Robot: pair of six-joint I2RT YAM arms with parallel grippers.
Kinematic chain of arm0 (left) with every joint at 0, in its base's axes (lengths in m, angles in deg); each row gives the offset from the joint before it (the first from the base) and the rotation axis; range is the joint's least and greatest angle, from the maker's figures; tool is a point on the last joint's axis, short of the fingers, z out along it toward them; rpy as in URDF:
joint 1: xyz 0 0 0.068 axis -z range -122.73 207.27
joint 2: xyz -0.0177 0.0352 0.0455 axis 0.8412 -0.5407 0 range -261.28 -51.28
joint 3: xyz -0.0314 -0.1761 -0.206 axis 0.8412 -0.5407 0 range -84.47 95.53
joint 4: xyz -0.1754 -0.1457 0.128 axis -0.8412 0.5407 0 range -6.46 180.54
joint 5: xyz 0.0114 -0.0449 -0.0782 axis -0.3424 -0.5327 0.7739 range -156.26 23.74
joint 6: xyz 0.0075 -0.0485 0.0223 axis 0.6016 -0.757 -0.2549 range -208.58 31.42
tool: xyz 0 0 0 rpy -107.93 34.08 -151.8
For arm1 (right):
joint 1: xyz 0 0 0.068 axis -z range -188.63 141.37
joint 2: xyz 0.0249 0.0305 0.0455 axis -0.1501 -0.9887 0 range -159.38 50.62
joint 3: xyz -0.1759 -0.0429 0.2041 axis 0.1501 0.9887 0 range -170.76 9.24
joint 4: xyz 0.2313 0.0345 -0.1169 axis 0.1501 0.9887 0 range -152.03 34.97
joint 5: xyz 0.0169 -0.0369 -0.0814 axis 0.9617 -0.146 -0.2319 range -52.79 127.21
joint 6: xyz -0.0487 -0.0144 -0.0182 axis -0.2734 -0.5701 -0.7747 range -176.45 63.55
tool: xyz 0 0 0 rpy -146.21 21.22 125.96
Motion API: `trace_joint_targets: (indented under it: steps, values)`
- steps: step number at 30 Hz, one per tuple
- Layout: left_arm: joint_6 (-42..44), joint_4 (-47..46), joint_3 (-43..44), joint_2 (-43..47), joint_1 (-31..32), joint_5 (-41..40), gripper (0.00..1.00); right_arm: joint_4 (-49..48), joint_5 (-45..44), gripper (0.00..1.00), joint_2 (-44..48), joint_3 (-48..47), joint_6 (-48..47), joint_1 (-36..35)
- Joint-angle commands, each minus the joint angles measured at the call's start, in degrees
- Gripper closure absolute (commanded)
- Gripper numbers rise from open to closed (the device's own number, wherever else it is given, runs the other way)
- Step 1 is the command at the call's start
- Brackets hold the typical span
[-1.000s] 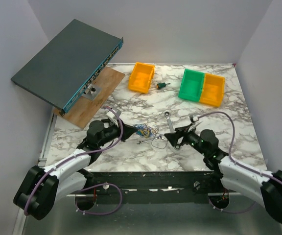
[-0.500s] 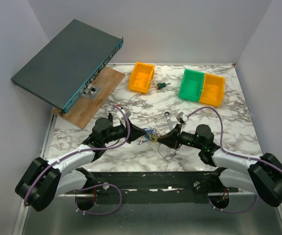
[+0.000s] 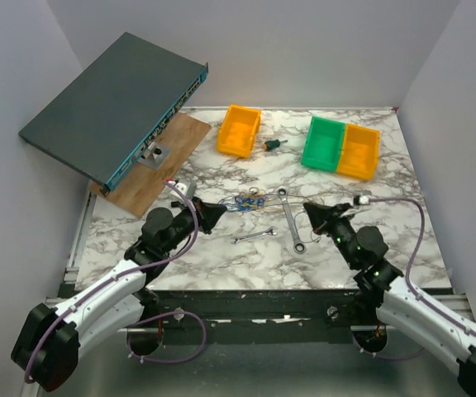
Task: Untangle the cables
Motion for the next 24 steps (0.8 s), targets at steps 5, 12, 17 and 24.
trace_joint_targets:
  steps: [5,12,17,24]
  values:
    - [-1.64,9.6,-2.05,1.97,-3.74,-18.3,1.0,12.52,-35.91,0.99,24.07,8.08,4.15,1.75]
    - [-6.34,13.61,-3.13,4.97,-4.22,-28.1,1.0,28.74,-57.26,0.99,22.75,4.68,23.75,1.75]
    - [-6.14,13.04,-3.26,5.61,-4.31,-28.03,1.0,29.1,-56.23,0.95,16.61,2.06,26.49,1.75]
    - [3.57,-8.63,-4.44,-1.2,-3.84,10.94,1.0,-1.89,2.12,0.25,6.07,4.98,-7.04,1.76]
